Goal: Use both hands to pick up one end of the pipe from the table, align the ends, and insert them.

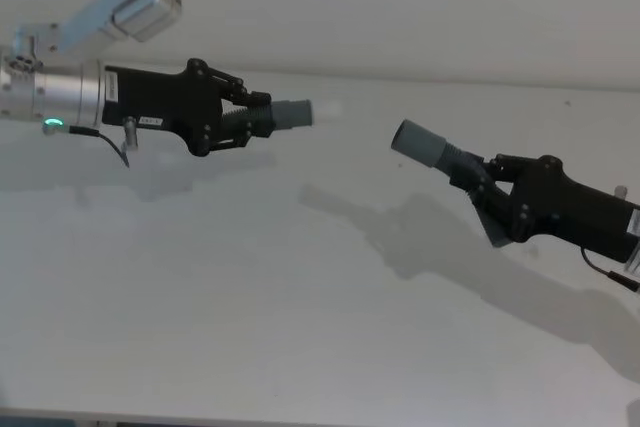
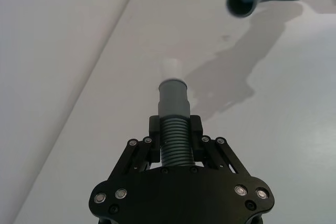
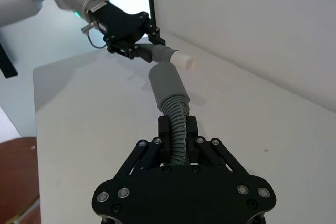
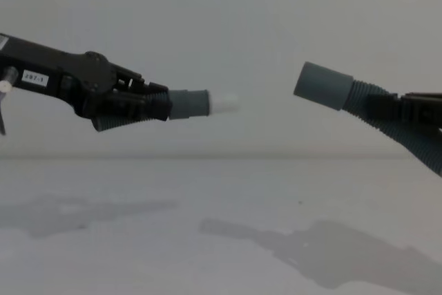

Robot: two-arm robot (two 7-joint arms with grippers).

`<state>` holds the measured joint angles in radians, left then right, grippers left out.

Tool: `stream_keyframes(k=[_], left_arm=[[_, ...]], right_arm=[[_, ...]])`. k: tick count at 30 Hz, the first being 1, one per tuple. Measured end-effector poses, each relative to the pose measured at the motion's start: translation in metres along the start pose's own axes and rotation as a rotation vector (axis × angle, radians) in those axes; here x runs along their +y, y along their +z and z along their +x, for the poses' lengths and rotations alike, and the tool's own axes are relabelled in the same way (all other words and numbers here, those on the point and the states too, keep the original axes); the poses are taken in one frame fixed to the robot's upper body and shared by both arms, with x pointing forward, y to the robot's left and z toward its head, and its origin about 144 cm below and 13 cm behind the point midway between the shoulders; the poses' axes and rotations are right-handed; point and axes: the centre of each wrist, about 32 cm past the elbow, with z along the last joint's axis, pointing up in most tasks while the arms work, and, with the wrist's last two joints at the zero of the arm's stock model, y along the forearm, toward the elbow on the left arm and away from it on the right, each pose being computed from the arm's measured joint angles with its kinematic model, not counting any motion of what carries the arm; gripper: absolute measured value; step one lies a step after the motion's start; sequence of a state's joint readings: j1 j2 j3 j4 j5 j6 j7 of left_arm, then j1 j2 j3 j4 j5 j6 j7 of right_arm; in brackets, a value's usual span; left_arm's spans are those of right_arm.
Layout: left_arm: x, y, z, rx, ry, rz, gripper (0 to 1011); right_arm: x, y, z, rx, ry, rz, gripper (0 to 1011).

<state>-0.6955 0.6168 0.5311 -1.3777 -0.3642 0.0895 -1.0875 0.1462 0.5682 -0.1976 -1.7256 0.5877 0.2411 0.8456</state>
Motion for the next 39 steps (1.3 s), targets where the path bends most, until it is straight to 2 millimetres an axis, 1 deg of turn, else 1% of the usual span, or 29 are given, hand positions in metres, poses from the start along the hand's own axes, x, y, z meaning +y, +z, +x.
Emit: stream_keyframes(k=[5,17,26,39], left_arm=[[-0.002,0.009,0.003,-0.037,-0.053,-0.009,318],[-0.011,0.028,0.006,-0.124,-0.171,0.007,318],[-0.015,0.036,0.007,-0.161,-0.219,0.031,318],[-0.017,0.041,0.005,-0.19,-0.253,0.066,318]], right_arm=[[0.001,0.002,-0.004,-0.037,0.003,-0.014,173],[0.007,0.0,-0.02,-0.158,-0.046,-0.078,173],[0.006,-0.003,-0.028,-0.192,-0.063,-0.115,173],[0.002,-0.005,-0.031,-0.186,-0.066,-0.135,173]])
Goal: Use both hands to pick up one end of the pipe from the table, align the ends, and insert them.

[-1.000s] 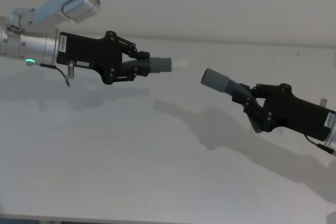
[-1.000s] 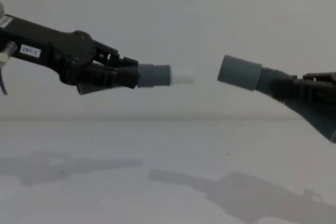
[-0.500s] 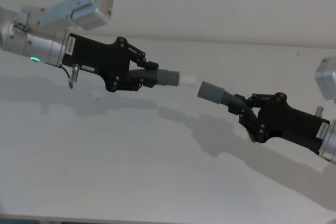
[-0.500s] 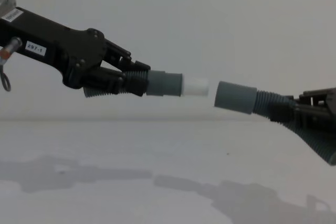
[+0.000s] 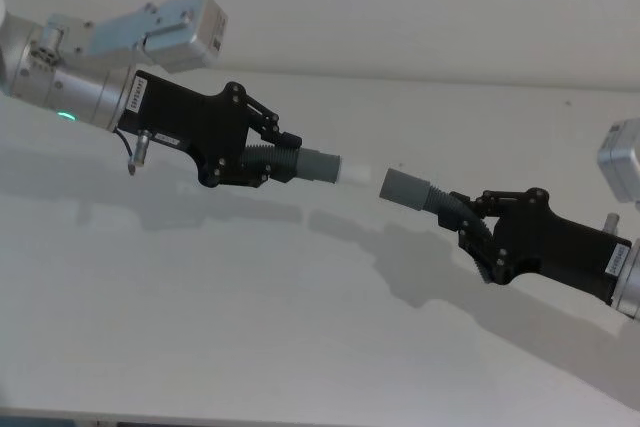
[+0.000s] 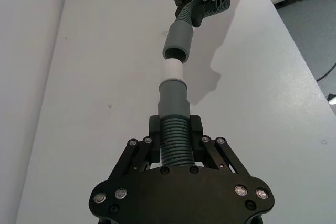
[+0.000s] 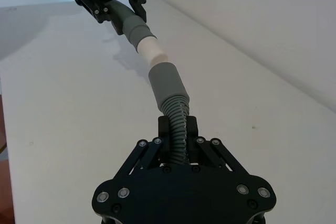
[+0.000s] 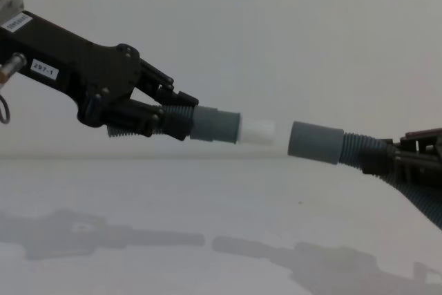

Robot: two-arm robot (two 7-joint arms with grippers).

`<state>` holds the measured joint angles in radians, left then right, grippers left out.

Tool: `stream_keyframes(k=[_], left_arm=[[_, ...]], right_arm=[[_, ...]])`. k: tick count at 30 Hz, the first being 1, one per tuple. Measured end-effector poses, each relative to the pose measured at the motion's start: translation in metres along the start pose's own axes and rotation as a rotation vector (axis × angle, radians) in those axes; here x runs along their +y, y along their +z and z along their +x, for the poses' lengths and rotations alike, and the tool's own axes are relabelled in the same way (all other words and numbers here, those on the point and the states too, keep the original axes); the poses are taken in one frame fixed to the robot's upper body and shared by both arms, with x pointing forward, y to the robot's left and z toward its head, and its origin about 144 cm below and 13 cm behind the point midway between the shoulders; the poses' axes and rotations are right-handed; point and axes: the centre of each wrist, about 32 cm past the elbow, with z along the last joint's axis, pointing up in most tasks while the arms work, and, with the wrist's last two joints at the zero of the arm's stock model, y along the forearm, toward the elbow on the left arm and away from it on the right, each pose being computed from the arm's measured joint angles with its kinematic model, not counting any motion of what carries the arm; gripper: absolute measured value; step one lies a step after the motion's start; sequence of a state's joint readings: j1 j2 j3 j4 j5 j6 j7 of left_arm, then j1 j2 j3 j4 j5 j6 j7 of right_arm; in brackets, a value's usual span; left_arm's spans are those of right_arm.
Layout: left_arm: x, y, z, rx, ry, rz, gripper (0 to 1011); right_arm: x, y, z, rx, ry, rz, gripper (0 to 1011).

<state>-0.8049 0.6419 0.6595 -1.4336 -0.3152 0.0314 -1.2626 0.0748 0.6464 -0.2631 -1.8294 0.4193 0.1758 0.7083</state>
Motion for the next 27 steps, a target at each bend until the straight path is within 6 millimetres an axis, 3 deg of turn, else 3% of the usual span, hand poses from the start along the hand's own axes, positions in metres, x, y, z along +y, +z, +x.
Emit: stream_keyframes(k=[27], left_arm=[[-0.002,0.0019,0.0006,0.0,-0.015,-0.011,318]], right_arm=[[0.0024,0.001,-0.0019,0.011,0.015,-0.001,173]])
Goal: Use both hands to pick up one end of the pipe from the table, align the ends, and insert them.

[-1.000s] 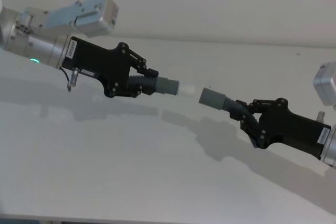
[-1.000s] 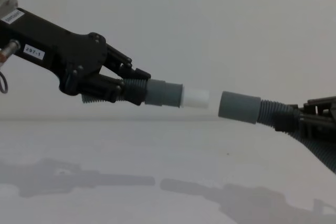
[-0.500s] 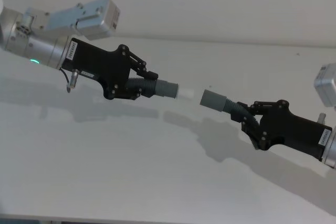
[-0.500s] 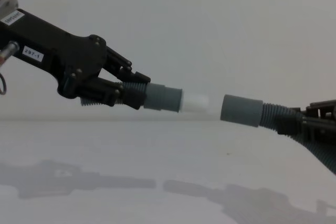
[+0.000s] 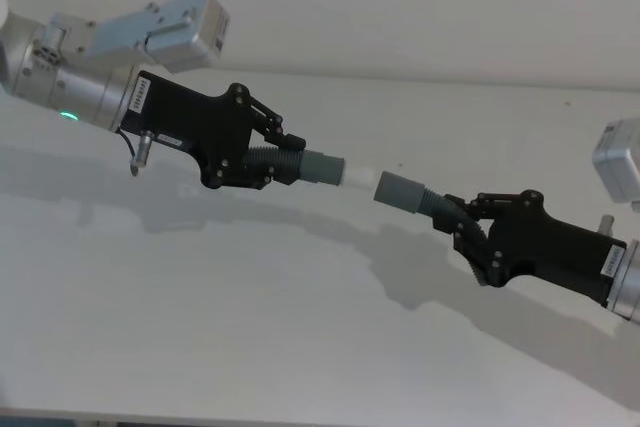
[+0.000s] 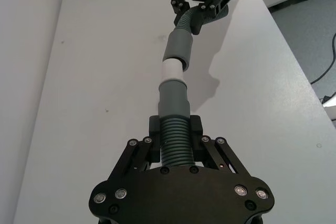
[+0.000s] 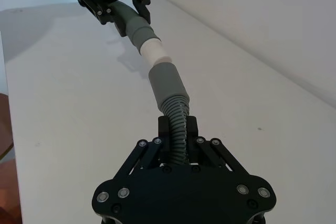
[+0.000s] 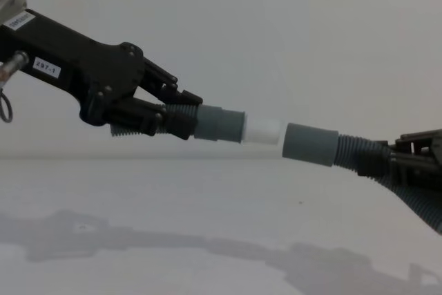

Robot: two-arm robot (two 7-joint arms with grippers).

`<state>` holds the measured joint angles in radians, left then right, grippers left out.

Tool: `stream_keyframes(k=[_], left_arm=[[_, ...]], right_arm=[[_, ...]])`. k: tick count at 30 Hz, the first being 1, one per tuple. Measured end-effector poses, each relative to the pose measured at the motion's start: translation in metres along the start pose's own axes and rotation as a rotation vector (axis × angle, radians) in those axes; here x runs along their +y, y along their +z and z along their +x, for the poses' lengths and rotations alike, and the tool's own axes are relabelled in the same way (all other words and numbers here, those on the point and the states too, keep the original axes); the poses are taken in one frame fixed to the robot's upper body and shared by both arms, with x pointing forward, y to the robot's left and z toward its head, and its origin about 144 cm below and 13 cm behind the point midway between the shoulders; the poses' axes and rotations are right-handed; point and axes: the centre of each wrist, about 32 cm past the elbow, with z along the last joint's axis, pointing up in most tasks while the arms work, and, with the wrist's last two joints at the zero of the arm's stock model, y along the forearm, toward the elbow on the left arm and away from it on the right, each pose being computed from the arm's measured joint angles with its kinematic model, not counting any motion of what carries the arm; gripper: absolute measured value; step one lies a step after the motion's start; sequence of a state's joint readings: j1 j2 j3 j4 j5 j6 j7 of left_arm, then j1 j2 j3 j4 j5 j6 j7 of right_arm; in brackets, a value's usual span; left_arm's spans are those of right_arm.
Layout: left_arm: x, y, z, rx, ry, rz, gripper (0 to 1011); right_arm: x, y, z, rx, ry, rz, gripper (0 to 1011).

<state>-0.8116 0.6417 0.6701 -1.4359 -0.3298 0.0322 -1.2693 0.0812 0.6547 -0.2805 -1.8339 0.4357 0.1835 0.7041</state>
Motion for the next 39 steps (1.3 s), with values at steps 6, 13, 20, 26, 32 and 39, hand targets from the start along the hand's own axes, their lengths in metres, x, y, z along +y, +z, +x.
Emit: stream_keyframes(k=[6,13,20,26,32,39], left_arm=[[-0.0004,-0.0001,0.0002,0.004,-0.001,-0.006,318],[-0.0005,-0.0001,0.0004,0.006,-0.002,-0.009,318],[-0.0005,0.0,0.0006,0.007,-0.002,-0.012,318],[-0.0009,0.0001,0.0007,0.006,-0.007,-0.007,318],[-0.0016,0.0003,0.0009,0.003,-0.02,0.003,318],[-0.0023,-0.0004,0.0009,-0.001,-0.041,0.01,318]], right_arm=[[0.0011,0.0004,-0.0004,0.001,0.004,0.001,173],[0.002,0.0007,-0.0007,0.002,0.006,0.002,173],[0.0025,0.0008,-0.0009,0.003,0.008,0.003,173],[0.0024,0.0008,-0.0008,0.008,0.007,0.006,173],[0.0019,0.0004,-0.0003,0.025,0.004,0.015,173],[0.0014,0.0003,0.001,0.048,0.002,0.025,173]])
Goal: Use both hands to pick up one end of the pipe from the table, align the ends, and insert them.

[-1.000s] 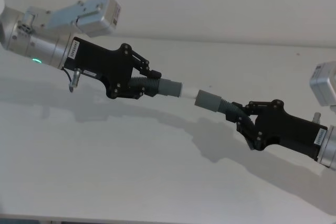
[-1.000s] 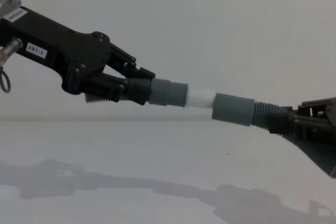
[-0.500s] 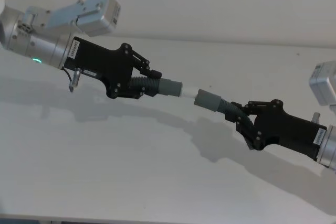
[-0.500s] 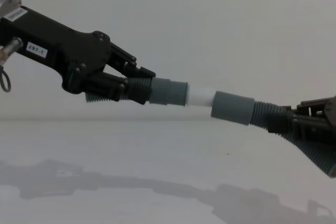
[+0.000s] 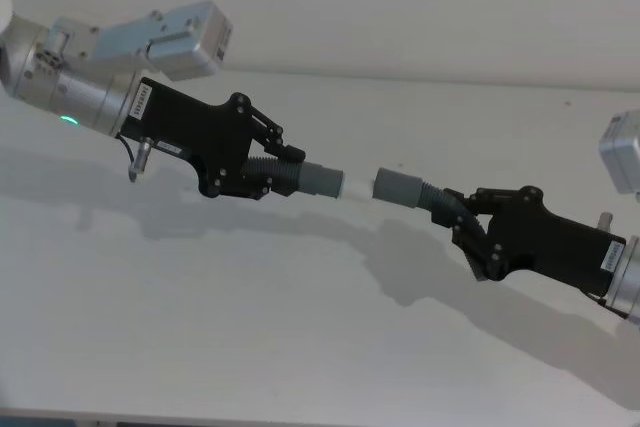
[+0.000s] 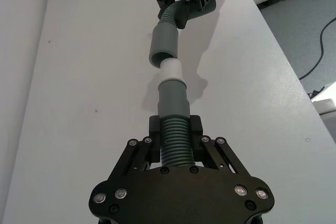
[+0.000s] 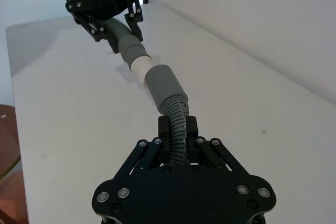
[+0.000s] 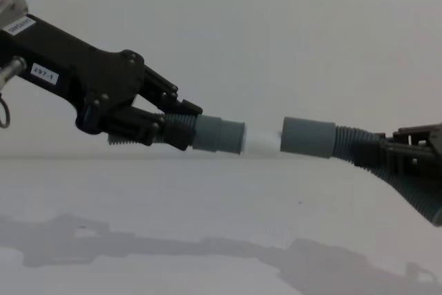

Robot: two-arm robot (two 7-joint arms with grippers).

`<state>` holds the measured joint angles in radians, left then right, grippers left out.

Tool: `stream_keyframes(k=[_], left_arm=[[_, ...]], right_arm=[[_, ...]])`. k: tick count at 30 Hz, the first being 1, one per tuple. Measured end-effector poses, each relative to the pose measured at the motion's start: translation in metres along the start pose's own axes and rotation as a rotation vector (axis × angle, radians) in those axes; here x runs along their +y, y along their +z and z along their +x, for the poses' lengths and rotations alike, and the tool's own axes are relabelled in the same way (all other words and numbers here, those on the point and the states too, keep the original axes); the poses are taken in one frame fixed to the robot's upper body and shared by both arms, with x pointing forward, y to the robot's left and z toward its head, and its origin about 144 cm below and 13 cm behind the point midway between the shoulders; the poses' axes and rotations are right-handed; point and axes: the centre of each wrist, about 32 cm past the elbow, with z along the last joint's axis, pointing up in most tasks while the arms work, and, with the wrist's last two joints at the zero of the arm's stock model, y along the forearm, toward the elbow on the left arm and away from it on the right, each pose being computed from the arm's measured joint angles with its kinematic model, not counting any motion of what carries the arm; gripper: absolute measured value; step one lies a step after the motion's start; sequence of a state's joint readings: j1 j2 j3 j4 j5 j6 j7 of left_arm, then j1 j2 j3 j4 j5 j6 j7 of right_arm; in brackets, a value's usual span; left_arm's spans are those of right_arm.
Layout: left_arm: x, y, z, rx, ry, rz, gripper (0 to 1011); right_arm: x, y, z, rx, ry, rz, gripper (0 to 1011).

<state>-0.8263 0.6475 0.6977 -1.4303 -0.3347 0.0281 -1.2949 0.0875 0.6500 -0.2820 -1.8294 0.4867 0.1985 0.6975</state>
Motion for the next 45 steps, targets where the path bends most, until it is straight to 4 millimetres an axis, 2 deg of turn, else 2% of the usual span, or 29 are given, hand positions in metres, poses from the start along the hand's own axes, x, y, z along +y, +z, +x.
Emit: stream_keyframes(k=[45], left_arm=[[0.004,-0.004,0.004,-0.009,0.011,-0.031,318]], right_arm=[[0.003,-0.012,-0.002,0.066,0.031,-0.029,173]])
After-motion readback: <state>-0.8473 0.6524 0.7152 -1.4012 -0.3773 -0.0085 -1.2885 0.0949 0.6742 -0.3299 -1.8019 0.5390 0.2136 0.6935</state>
